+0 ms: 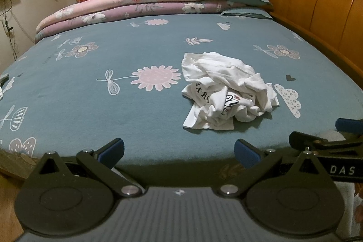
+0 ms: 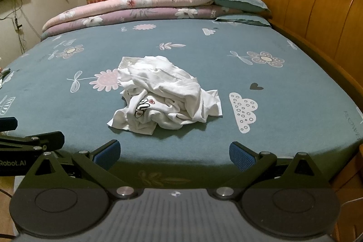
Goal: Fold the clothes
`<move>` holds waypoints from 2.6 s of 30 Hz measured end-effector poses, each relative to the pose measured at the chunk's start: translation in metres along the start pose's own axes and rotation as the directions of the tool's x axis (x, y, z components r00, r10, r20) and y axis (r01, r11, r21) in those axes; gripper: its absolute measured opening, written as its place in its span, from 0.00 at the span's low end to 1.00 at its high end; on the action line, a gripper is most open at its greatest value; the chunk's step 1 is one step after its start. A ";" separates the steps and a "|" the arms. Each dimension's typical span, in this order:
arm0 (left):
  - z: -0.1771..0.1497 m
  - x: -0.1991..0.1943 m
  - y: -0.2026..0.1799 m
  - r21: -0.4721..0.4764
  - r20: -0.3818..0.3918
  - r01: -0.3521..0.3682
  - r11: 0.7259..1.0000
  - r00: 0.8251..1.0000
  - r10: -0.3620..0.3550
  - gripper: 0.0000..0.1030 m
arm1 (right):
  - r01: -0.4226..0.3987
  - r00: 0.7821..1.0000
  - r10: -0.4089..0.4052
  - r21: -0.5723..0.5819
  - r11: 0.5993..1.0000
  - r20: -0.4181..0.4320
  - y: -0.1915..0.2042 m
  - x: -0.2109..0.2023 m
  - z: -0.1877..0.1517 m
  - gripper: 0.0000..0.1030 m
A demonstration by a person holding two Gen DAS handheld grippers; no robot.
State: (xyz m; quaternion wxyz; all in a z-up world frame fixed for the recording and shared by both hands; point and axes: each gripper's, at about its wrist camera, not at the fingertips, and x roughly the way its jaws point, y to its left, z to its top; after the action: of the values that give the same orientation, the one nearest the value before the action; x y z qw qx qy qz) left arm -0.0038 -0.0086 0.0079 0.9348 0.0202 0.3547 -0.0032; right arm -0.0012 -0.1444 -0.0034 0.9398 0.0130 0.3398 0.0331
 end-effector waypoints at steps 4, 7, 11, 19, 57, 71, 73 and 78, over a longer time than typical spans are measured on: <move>0.008 0.002 -0.001 0.006 0.010 0.003 1.000 1.000 -0.003 1.00 | 0.001 1.000 -0.001 -0.009 1.000 -0.001 0.000 0.003 0.003 1.00; 0.017 0.006 -0.001 0.007 0.018 0.001 1.000 1.000 -0.001 1.00 | -0.003 1.000 0.003 -0.014 1.000 0.002 -0.003 0.005 0.005 1.00; 0.026 0.018 -0.001 -0.007 0.005 0.021 1.000 1.000 -0.021 1.00 | -0.010 1.000 0.010 -0.015 1.000 0.013 -0.008 0.013 0.009 1.00; 0.041 0.064 -0.006 -0.013 -0.074 0.028 1.000 0.997 -0.029 0.99 | -0.065 0.997 0.065 0.009 0.998 -0.030 -0.021 0.051 0.020 1.00; 0.080 0.226 -0.051 0.065 -0.166 0.393 0.917 0.911 -0.378 0.99 | 0.004 0.999 -0.003 0.024 1.000 -0.039 -0.085 0.210 0.090 1.00; 0.065 0.244 -0.053 0.082 -0.165 0.416 0.905 0.902 -0.400 1.00 | -0.042 0.999 0.043 0.052 0.998 -0.024 -0.101 0.218 0.092 1.00; 0.071 0.238 -0.051 0.071 -0.177 0.415 0.907 0.900 -0.398 0.99 | -0.049 0.998 0.051 0.059 0.997 -0.025 -0.102 0.217 0.092 1.00; 0.083 0.201 -0.042 0.104 -0.110 0.447 0.889 0.893 -0.436 0.97 | -0.042 0.999 0.043 0.066 0.997 0.000 -0.104 0.204 0.088 1.00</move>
State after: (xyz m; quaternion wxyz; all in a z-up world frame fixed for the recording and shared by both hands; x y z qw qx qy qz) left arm 0.2012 -0.0527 -0.0649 0.8906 -0.0018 0.3881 -0.2372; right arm 0.2174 -0.2336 -0.0711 0.9378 0.0511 0.3410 0.0419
